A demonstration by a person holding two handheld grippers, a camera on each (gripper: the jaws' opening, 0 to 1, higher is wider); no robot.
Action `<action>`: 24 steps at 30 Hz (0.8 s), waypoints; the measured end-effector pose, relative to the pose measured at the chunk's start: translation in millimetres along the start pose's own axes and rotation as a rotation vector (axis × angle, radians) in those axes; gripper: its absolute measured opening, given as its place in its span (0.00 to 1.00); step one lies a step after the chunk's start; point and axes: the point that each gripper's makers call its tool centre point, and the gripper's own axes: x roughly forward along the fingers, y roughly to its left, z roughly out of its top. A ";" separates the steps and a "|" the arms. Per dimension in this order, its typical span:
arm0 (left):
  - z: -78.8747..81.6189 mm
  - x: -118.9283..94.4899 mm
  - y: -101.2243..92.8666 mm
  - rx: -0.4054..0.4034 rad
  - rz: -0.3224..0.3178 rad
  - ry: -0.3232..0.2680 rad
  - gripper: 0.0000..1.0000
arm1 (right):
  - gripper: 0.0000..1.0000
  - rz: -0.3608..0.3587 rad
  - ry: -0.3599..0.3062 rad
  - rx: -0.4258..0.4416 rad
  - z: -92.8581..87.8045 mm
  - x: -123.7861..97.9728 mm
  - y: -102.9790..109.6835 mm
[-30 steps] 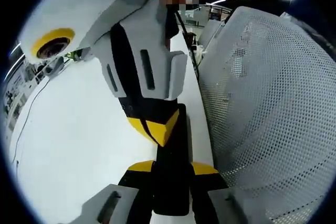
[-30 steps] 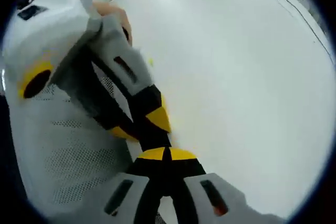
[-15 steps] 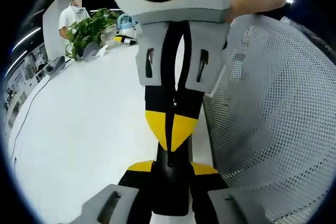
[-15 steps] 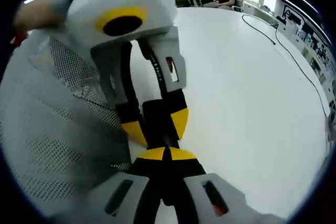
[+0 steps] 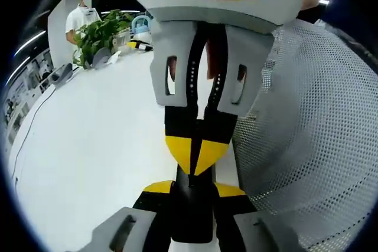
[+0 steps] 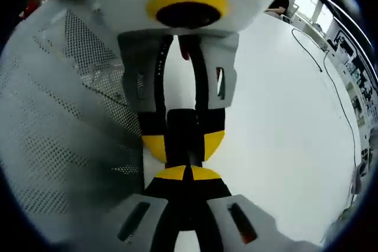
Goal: Press the specified remote control buttons in sequence, fully releasing each button before pressing the next.
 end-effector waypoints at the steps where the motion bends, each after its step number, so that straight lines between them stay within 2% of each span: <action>1: 0.0 -0.2 0.1 -0.007 -0.002 -0.001 0.25 | 0.00 -0.001 0.000 0.009 -1.4 -1.8 0.6; 4: 0.2 -0.1 0.1 -0.005 -0.002 -0.007 0.25 | 0.00 0.000 -0.045 0.057 -0.9 -2.0 -0.9; 5: 0.2 0.0 0.1 -0.005 -0.001 -0.008 0.25 | 0.00 0.004 -0.062 0.098 -0.6 -2.1 -1.0; 10: 0.5 -0.1 0.0 -0.007 0.001 -0.012 0.26 | 0.00 0.009 -0.094 0.122 -0.6 -3.0 -1.1; 13: 0.3 -0.1 0.1 -0.008 -0.001 -0.013 0.25 | 0.00 0.039 -0.113 0.155 3.7 -1.2 0.9; 19: 0.6 -0.3 -0.2 -0.008 0.000 -0.016 0.25 | 0.00 0.037 -0.071 0.053 4.0 -0.5 2.5; 22: 0.4 -0.1 -0.2 -0.005 0.002 -0.014 0.25 | 0.00 0.015 -0.041 -0.024 5.0 1.3 1.2; 24: 0.4 0.0 -0.1 -0.004 0.001 -0.015 0.25 | 0.00 0.003 -0.031 -0.046 5.2 1.7 2.1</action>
